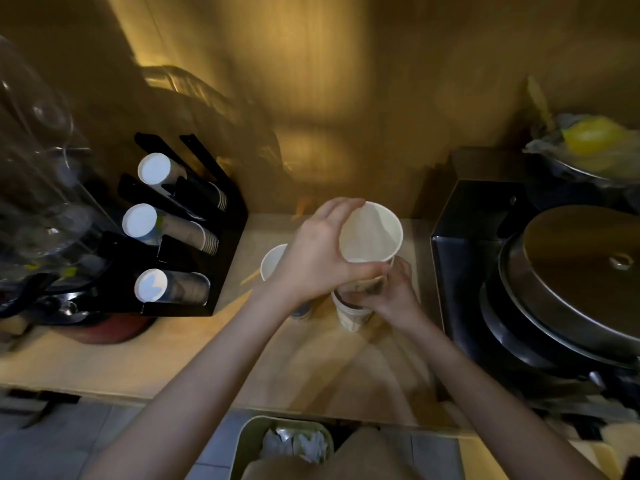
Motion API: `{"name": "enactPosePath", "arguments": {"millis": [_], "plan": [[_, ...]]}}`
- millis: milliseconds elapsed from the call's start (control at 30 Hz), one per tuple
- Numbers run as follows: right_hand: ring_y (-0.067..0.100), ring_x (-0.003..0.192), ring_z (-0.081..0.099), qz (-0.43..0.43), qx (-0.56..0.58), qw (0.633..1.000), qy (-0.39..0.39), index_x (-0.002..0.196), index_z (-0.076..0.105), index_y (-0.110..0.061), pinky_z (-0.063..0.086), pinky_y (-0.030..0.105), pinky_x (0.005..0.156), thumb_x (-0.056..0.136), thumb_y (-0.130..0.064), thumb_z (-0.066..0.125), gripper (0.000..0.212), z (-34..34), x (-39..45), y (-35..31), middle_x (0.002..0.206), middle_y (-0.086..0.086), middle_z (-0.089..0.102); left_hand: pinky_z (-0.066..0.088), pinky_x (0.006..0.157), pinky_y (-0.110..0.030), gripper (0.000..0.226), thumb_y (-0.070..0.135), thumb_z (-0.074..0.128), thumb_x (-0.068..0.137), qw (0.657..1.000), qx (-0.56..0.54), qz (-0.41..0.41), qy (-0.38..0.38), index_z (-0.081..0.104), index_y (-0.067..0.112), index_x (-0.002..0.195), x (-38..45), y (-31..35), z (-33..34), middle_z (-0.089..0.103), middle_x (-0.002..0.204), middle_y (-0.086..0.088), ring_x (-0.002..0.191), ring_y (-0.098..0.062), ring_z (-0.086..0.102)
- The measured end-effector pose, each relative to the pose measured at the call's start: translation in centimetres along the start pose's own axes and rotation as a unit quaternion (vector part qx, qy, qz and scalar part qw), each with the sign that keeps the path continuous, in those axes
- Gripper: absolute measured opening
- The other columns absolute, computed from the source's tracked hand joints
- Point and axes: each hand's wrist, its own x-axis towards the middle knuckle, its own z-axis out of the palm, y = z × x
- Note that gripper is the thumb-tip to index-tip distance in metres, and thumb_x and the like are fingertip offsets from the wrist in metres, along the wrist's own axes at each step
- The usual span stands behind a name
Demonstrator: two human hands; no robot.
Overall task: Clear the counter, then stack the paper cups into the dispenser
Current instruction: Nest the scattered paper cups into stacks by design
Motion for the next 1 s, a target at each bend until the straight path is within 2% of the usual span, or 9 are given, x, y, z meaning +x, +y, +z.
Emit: {"name": "enactPosePath", "arguments": {"millis": [67, 133, 233, 367, 467, 567, 733, 833, 1000], "plan": [[0.013, 0.116, 0.031, 0.001, -0.038, 0.999, 0.005, 0.12, 0.048, -0.012, 0.03, 0.024, 0.096, 0.048, -0.024, 0.09, 0.084, -0.1, -0.2, 0.5, 0.098, -0.02, 0.039, 0.034, 0.1, -0.022, 0.086, 0.049, 0.079, 0.057, 1.0, 0.003, -0.008, -0.007, 0.045, 0.019, 0.131, -0.1, -0.3, 0.7, 0.049, 0.137, 0.001, 0.123, -0.013, 0.047], [0.016, 0.121, 0.03, 0.006, -0.069, 0.998, 0.0, 0.122, 0.046, -0.011, 0.027, 0.02, 0.095, 0.049, -0.027, 0.089, 0.086, -0.1, -0.3, 1.1, 0.105, -0.012, 0.04, 0.033, 0.097, -0.018, 0.085, 0.046, 0.079, 0.058, 1.0, 0.002, -0.017, -0.01, 0.045, 0.018, 0.131, -0.1, -0.6, 1.4, 0.049, 0.137, 0.001, 0.124, -0.014, 0.046], [0.018, 0.125, 0.03, 0.034, -0.071, 0.997, -0.023, 0.124, 0.044, -0.013, 0.029, 0.024, 0.098, 0.05, -0.029, 0.088, 0.087, 0.0, -0.6, 2.1, 0.114, -0.004, 0.046, 0.03, 0.097, -0.016, 0.085, 0.042, 0.08, 0.059, 0.999, -0.005, -0.035, -0.023, 0.044, 0.016, 0.131, -0.2, -1.3, 2.5, 0.049, 0.137, -0.001, 0.126, -0.016, 0.045], [0.02, 0.125, 0.036, 0.061, -0.026, 0.997, -0.036, 0.123, 0.045, -0.02, 0.038, 0.032, 0.1, 0.05, -0.034, 0.087, 0.086, 0.5, -1.1, 3.1, 0.111, -0.006, 0.045, 0.027, 0.092, -0.015, 0.087, 0.044, 0.079, 0.061, 0.996, 0.012, -0.077, -0.051, 0.04, 0.017, 0.134, -0.4, -2.7, 4.0, 0.046, 0.14, 0.0, 0.127, -0.016, 0.043], [0.017, 0.129, 0.032, 0.092, 0.022, 0.995, -0.041, 0.131, 0.035, -0.023, 0.032, 0.027, 0.099, 0.053, -0.034, 0.086, 0.094, 0.6, -1.4, 3.2, 0.125, 0.0, 0.04, 0.025, 0.098, -0.016, 0.09, 0.044, 0.078, 0.062, 0.992, 0.029, -0.093, -0.077, 0.037, 0.014, 0.136, -0.5, -3.5, 5.1, 0.041, 0.146, -0.002, 0.133, -0.016, 0.038], [0.018, 0.129, 0.031, 0.097, 0.035, 0.994, -0.046, 0.132, 0.031, -0.023, 0.03, 0.025, 0.097, 0.055, -0.032, 0.085, 0.095, 0.8, -1.8, 3.3, 0.125, -0.004, 0.038, 0.027, 0.104, -0.022, 0.093, 0.043, 0.078, 0.062, 0.989, 0.035, -0.109, -0.091, 0.034, 0.012, 0.138, -0.6, -3.8, 6.0, 0.036, 0.149, -0.002, 0.135, -0.017, 0.035], [0.015, 0.119, 0.044, 0.086, 0.051, 0.994, -0.051, 0.132, 0.032, -0.018, 0.036, 0.025, 0.092, 0.057, -0.022, 0.086, 0.093, 0.8, -2.2, 3.6, 0.122, -0.004, 0.045, 0.027, 0.101, -0.021, 0.093, 0.036, 0.08, 0.062, 0.987, 0.033, -0.117, -0.109, 0.033, 0.007, 0.137, -0.9, -4.0, 7.3, 0.04, 0.145, -0.007, 0.132, -0.022, 0.039], [0.013, 0.117, 0.044, 0.074, 0.042, 0.995, -0.057, 0.136, 0.029, -0.014, 0.038, 0.025, 0.093, 0.056, -0.019, 0.087, 0.098, 0.6, -2.2, 3.7, 0.122, -0.005, 0.044, 0.025, 0.099, -0.02, 0.092, 0.035, 0.079, 0.065, 0.984, 0.04, -0.112, -0.129, 0.031, 0.005, 0.138, -1.1, -4.2, 8.0, 0.036, 0.148, -0.009, 0.133, -0.023, 0.038], [0.017, 0.123, 0.04, 0.103, 0.017, 0.991, -0.083, 0.138, 0.025, -0.019, 0.039, 0.032, 0.099, 0.053, -0.028, 0.087, 0.105, 0.5, -2.5, 4.6, 0.135, 0.003, 0.043, 0.034, 0.098, -0.03, 0.081, 0.033, 0.078, 0.066, 0.977, 0.052, -0.128, -0.16, 0.037, 0.005, 0.13, -1.4, -4.8, 9.2, 0.035, 0.146, -0.01, 0.127, -0.026, 0.041]]}}
